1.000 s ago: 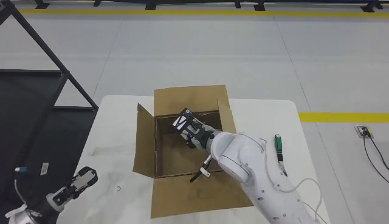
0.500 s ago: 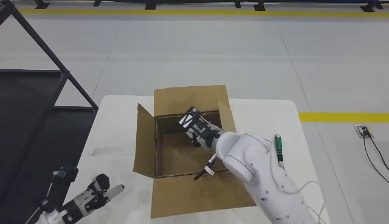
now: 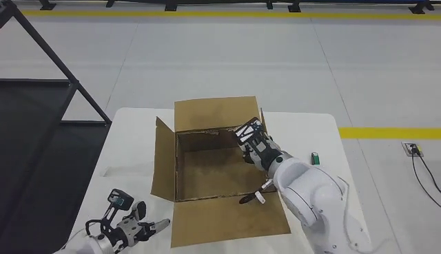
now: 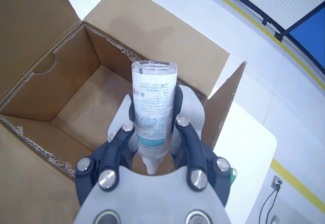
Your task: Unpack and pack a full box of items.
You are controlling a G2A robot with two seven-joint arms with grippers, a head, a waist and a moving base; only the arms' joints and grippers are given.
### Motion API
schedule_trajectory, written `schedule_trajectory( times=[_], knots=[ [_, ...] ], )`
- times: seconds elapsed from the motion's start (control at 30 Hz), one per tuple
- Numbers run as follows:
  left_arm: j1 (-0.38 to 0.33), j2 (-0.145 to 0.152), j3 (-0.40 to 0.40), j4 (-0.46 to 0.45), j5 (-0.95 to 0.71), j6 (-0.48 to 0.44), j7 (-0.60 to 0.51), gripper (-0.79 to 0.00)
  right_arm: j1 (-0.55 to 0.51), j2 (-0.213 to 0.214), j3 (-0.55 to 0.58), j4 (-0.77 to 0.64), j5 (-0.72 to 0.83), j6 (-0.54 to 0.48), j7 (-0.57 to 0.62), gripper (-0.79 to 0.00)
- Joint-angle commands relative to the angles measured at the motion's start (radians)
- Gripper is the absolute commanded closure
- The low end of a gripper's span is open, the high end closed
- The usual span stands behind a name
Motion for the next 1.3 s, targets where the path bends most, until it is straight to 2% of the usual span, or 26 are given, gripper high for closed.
schedule_trajectory(
  times=[0.0,0.3,0.67,1.0,1.27],
  knots=[
    [-0.017,-0.003,0.031,0.011,0.022,0.019,0.026,-0.785,-0.006,0.002,0.015,-0.001,0.011,-0.004,-0.001,0.000],
    [-0.096,-0.015,0.131,0.058,0.025,0.096,0.108,-0.785,0.008,0.007,0.055,0.042,0.068,-0.037,-0.006,0.000],
    [-0.103,-0.013,0.138,0.065,0.019,0.113,0.125,-0.785,-0.009,0.018,0.062,-0.006,0.110,-0.126,-0.035,0.000],
    [-0.091,-0.011,0.134,0.041,0.013,0.109,0.138,-0.785,-0.071,0.029,0.109,-0.110,0.023,-0.036,-0.042,0.000],
    [-0.091,-0.009,0.126,0.034,0.003,0.107,0.145,-0.785,-0.091,0.033,0.145,-0.112,-0.006,0.032,-0.038,0.000]
  ],
)
